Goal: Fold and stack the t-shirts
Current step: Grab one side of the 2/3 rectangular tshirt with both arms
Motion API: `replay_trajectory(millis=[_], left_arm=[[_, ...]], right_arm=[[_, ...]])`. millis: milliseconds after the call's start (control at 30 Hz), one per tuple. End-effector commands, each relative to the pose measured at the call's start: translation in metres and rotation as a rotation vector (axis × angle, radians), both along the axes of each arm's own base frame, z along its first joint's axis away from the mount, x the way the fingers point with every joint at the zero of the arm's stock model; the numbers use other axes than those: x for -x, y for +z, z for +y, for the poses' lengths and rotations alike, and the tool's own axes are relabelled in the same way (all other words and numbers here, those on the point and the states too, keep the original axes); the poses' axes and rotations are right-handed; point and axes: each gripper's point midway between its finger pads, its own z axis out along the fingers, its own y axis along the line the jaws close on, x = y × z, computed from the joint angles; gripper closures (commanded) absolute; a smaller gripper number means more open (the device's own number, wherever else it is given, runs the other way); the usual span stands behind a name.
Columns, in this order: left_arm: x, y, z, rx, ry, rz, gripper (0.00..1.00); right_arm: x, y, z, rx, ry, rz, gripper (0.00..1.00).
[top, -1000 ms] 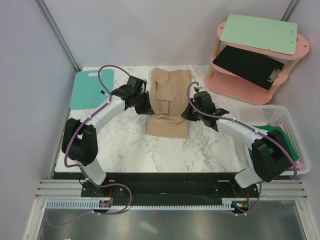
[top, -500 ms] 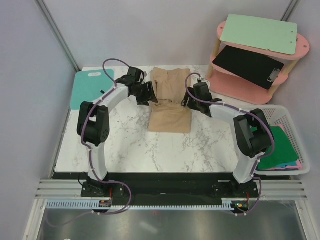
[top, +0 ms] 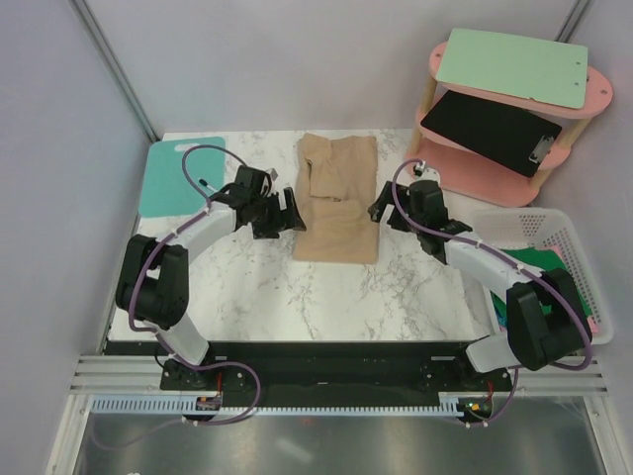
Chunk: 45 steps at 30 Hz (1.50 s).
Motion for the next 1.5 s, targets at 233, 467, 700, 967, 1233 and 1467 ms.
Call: replay_trajectory(millis=[233, 467, 700, 967, 1233, 1467], left_arm=[[0.016, -0.036, -0.019, 0.08, 0.001, 0.018, 0.17], [0.026, -0.049, -0.027, 0.098, -0.005, 0.037, 0.51], [0.032, -0.053, -0.03, 0.097, -0.008, 0.055, 0.98], [0.07, -0.063, -0.024, 0.097, 0.021, 0.126, 0.98], [0.144, -0.059, -0.033, 0.103, -0.008, 0.194, 0.98], [0.171, -0.016, -0.025, 0.113, 0.015, 0.147, 0.98]], right_arm=[[0.077, -0.096, 0.01, -0.111, 0.073, 0.294, 0.06], [0.089, -0.117, 0.024, -0.235, 0.091, 0.32, 0.19], [0.093, -0.129, 0.05, -0.353, 0.162, 0.357, 0.43], [0.121, -0.129, 0.068, -0.35, 0.267, 0.431, 0.93], [0.174, -0.12, 0.058, -0.291, 0.341, 0.472, 0.96], [0.194, -0.08, 0.05, -0.256, 0.39, 0.411, 0.96]])
